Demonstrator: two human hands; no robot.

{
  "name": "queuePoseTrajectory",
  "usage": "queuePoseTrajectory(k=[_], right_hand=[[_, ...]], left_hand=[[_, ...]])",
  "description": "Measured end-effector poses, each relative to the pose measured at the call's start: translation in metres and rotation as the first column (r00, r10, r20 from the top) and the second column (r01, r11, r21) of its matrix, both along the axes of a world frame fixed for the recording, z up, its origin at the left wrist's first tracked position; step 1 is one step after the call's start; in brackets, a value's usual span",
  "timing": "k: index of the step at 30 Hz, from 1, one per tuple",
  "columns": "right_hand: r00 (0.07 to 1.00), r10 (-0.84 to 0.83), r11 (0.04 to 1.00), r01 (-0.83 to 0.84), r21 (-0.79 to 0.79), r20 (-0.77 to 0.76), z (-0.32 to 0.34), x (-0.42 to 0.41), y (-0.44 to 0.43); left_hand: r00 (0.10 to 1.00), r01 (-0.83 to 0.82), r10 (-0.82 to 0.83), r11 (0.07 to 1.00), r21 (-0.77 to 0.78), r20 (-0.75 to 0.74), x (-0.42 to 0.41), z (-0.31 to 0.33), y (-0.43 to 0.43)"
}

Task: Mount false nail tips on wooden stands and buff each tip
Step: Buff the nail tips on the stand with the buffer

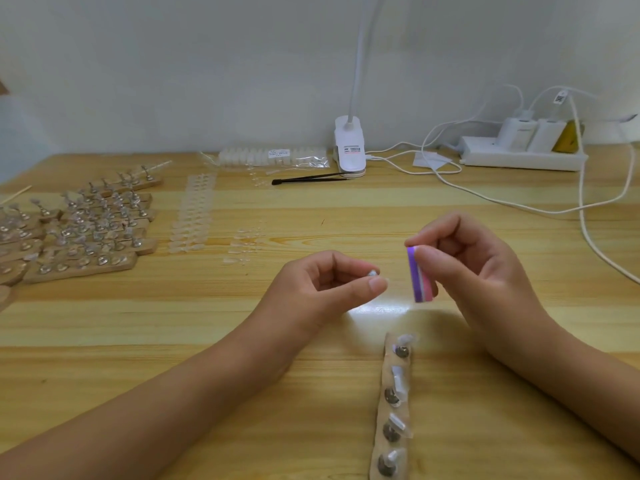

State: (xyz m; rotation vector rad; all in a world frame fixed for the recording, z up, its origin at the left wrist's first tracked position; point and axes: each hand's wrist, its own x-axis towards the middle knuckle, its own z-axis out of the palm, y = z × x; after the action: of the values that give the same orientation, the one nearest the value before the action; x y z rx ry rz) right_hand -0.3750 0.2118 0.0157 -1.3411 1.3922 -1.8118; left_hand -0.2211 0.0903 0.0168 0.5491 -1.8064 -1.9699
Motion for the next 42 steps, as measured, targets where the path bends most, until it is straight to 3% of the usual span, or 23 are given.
queuePoseTrajectory(k=[3,6,8,12,15,19,21,24,26,30,33,37,39,42], right_hand=[[0.992,0.106,0.994,-0.103,0.049,-0.067,-0.001,0.005,0.002],[0.998,0.037,0.994,-0.032,0.107,-0.046,-0.001,0.004,-0.003],[1.000,0.016,0.998,-0.016,0.065,0.005,0.001,0.003,-0.002],[0.989,0.141,0.988,-0.137,0.071,-0.051,0.000,0.007,0.001],[0.999,0.042,0.992,-0.038,0.119,-0.030,-0.002,0.003,-0.004],[0.999,0.026,1.000,-0.026,-0.006,-0.023,0.001,0.003,0.001],[0.995,0.091,0.995,-0.089,0.047,-0.051,-0.001,0.007,0.001],[0.999,0.032,0.991,-0.029,0.133,-0.024,-0.002,0.006,-0.003],[1.000,-0.001,0.996,0.002,0.086,-0.013,0.002,0.005,-0.001],[0.992,0.098,0.994,-0.094,0.052,-0.083,0.001,0.012,0.003],[0.998,0.022,0.994,-0.015,0.110,-0.055,-0.001,0.008,-0.004],[0.999,-0.021,1.000,0.020,-0.019,-0.047,0.001,0.004,0.002],[0.994,0.069,0.997,-0.067,0.022,-0.082,0.000,0.008,0.003],[0.995,0.062,0.989,-0.050,0.138,-0.082,-0.002,0.007,-0.003]], left_hand=[[1.000,0.015,-0.015,1.000,-0.013,-0.004,0.000,0.000,0.000],[1.000,0.017,-0.017,1.000,-0.026,-0.002,0.000,0.000,0.001],[1.000,0.025,-0.025,0.999,-0.025,-0.003,0.001,0.000,0.001],[1.000,0.015,-0.015,1.000,-0.019,0.003,0.001,0.000,0.000],[1.000,0.026,-0.025,1.000,0.001,-0.007,0.001,0.001,0.000],[1.000,0.018,-0.018,1.000,-0.001,0.002,0.000,0.001,0.000],[1.000,0.027,-0.027,1.000,-0.006,-0.003,0.000,0.001,-0.001],[0.999,0.039,-0.040,0.999,-0.009,-0.006,0.000,0.001,-0.001],[0.999,0.033,-0.033,0.999,-0.006,-0.006,0.000,0.001,-0.001],[1.000,0.027,-0.027,1.000,-0.012,-0.008,-0.001,0.001,-0.002],[0.999,0.034,-0.034,0.999,-0.005,-0.004,0.000,0.001,-0.002],[1.000,0.031,-0.031,0.999,0.007,0.002,0.000,0.001,-0.002],[0.999,0.035,-0.035,0.999,0.001,0.006,0.000,0.001,-0.002],[1.000,0.026,-0.026,1.000,0.003,0.001,0.000,0.002,-0.002]])
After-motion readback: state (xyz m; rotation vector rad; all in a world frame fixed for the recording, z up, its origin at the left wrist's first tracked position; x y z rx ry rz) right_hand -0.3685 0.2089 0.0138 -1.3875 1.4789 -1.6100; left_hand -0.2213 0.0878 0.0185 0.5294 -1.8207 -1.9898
